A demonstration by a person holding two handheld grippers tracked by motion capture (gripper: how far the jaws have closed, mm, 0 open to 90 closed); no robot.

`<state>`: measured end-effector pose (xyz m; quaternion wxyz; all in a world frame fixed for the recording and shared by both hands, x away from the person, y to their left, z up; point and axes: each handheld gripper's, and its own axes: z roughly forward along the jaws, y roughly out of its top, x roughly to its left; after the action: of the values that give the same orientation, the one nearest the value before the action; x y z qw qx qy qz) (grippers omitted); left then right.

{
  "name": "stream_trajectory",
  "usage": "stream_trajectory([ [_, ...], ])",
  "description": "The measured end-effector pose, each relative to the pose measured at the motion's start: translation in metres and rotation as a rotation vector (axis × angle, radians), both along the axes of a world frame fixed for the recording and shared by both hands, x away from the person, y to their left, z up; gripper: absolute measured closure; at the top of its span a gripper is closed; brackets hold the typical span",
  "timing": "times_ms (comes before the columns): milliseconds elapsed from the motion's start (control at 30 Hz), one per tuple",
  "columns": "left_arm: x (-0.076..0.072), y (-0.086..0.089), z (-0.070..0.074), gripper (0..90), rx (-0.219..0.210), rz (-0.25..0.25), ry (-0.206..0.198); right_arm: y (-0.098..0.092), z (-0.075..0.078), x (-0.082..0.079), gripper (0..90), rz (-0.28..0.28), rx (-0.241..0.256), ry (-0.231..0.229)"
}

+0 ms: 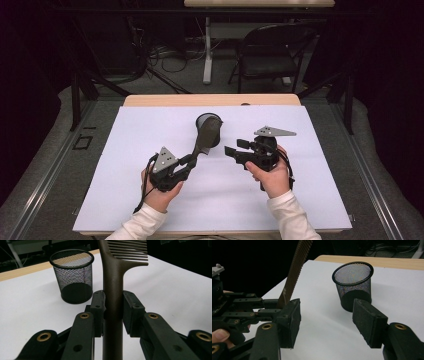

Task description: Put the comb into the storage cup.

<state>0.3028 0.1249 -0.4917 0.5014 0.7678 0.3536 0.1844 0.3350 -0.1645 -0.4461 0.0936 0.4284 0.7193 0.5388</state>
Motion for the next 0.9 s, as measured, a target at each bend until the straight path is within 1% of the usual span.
stream_trajectory([
  [167,-0.0009,-0.0019,-0.0014,72.1,0.001,-0.007,-0.001,0.0005,-0.0021,-0.0001,41.8,0.001,0.015,0.004],
  [233,-0.001,-0.0022,-0.0017,72.1,0.002,-0.008,-0.002,0.0008,-0.0031,0.0003,41.8,0.002,0.014,0.003],
  [367,-0.0016,-0.0031,-0.0028,72.1,0.004,-0.011,-0.004,0.001,-0.0049,0.0002,43.0,-0.003,0.041,-0.009],
  [500,-0.0024,-0.0043,-0.0035,72.1,0.004,-0.012,-0.005,0.0011,-0.0057,0.0005,43.2,-0.006,0.029,-0.008],
  [533,-0.0024,-0.0042,-0.0037,72.1,0.008,-0.013,-0.005,0.0011,-0.0059,0.0005,43.3,-0.006,0.026,-0.005],
  [667,-0.003,-0.0057,-0.0047,72.1,0.009,-0.014,-0.005,0.0013,-0.0074,0.0007,44.9,0.004,0.043,0.011],
  [733,-0.0033,-0.0063,-0.0053,72.1,0.01,-0.017,-0.006,0.0016,-0.0081,0.0006,46.1,0.005,0.059,0.015],
  [767,-0.0035,-0.0066,-0.0055,72.1,0.01,-0.017,-0.006,0.0016,-0.0083,0.0005,47.1,0.006,0.066,0.026],
  [900,-0.0041,-0.0079,-0.0064,72.1,0.011,-0.018,-0.005,0.0013,-0.0096,0.0008,49.8,0.01,0.081,0.031],
])
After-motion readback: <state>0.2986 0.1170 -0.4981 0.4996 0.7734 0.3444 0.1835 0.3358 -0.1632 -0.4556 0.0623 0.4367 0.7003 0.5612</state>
